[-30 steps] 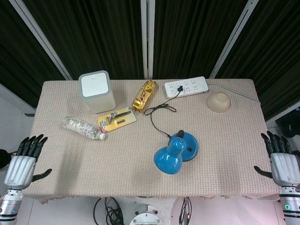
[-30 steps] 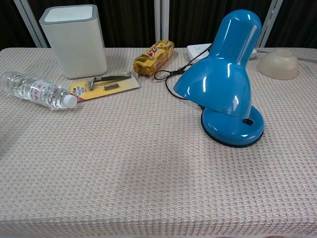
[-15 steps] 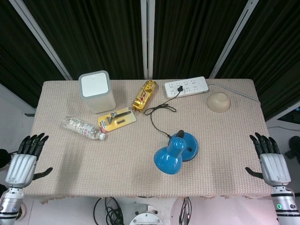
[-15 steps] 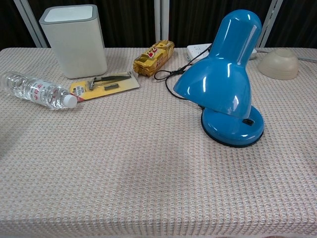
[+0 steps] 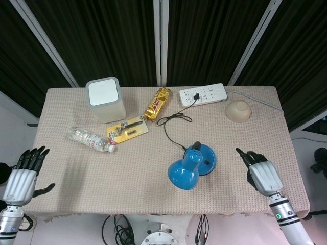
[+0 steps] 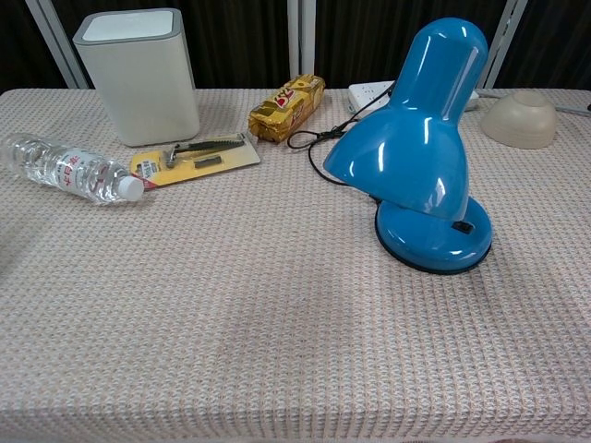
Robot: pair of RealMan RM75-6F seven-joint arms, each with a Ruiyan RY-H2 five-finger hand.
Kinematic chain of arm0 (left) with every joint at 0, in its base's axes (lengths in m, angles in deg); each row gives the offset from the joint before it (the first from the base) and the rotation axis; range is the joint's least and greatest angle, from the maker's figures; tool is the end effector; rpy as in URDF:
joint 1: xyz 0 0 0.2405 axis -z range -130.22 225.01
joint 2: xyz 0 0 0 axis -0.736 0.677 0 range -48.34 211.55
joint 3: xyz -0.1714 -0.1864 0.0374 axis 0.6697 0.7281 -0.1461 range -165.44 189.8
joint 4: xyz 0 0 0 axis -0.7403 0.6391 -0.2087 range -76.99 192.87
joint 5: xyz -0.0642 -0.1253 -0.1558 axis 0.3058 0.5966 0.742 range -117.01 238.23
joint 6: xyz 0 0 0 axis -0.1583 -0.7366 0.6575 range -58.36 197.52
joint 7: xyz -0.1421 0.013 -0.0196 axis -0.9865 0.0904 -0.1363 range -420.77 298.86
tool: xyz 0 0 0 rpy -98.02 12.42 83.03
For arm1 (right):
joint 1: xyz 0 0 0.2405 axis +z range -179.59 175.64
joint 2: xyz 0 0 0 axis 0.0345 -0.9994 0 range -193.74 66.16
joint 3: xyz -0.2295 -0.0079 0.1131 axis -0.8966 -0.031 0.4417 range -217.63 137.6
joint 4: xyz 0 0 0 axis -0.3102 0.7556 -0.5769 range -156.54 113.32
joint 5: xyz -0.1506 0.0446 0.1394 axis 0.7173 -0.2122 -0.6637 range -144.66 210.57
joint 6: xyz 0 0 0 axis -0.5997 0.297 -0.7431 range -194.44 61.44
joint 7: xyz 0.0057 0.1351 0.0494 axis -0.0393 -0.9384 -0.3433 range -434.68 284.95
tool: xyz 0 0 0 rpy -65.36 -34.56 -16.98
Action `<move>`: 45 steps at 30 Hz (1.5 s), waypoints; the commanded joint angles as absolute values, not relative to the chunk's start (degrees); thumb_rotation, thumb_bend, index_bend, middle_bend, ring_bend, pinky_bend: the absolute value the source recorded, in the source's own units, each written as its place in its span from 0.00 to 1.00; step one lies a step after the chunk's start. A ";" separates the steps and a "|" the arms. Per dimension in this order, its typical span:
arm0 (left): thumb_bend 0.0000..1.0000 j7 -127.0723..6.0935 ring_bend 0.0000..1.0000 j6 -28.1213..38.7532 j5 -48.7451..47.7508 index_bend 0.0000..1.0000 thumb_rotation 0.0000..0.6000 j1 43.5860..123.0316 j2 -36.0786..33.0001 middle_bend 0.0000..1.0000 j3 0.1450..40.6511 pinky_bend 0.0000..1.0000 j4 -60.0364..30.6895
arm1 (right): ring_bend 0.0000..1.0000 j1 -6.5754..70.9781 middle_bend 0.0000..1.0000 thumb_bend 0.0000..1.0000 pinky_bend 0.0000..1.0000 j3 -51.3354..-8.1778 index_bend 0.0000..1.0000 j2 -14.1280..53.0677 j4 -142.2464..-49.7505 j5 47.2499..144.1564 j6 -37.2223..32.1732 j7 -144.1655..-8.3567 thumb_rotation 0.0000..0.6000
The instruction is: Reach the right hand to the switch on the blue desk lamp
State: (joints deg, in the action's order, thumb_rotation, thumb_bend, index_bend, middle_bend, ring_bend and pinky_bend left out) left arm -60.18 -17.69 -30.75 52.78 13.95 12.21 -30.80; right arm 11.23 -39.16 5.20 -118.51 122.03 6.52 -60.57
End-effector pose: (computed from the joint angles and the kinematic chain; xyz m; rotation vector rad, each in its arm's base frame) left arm -0.3055 0.1733 0.1379 -1.4808 -0.8556 -0.9437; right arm -0.2616 -0.2066 0.0904 1.7260 -0.8547 0.8354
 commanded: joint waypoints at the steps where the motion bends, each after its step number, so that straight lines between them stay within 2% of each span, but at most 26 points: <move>1: 0.09 -60.32 0.00 -17.68 -30.76 0.00 1.00 52.73 13.95 0.00 12.15 0.00 -30.73 | 0.74 12.65 0.89 1.00 0.70 -40.14 0.00 6.42 -118.52 122.35 3.65 -58.73 1.00; 3: 0.09 -60.49 0.00 -17.66 -30.73 0.00 1.00 52.72 13.84 0.00 12.13 0.00 -30.59 | 0.79 13.31 0.96 1.00 0.74 -40.74 0.00 6.99 -118.97 121.95 1.72 -57.37 1.00; 6: 0.09 -60.61 0.00 -17.55 -30.74 0.00 1.00 52.75 13.69 0.00 12.11 0.00 -30.33 | 0.82 14.02 0.99 1.00 0.76 -41.25 0.00 7.82 -119.61 121.00 -0.39 -55.33 1.00; 21: 0.09 -61.08 0.00 -17.03 -30.46 0.00 1.00 52.86 13.82 0.00 12.04 0.00 -30.10 | 0.82 19.13 0.99 1.00 0.76 -39.81 0.00 11.76 -120.23 110.74 -10.14 -48.93 1.00; 45: 0.09 -61.81 0.00 -17.04 -30.52 0.00 1.00 52.85 14.07 0.00 12.00 0.00 -29.67 | 0.82 22.49 0.99 1.00 0.76 -41.14 0.00 13.33 -119.10 103.74 -12.73 -45.82 1.00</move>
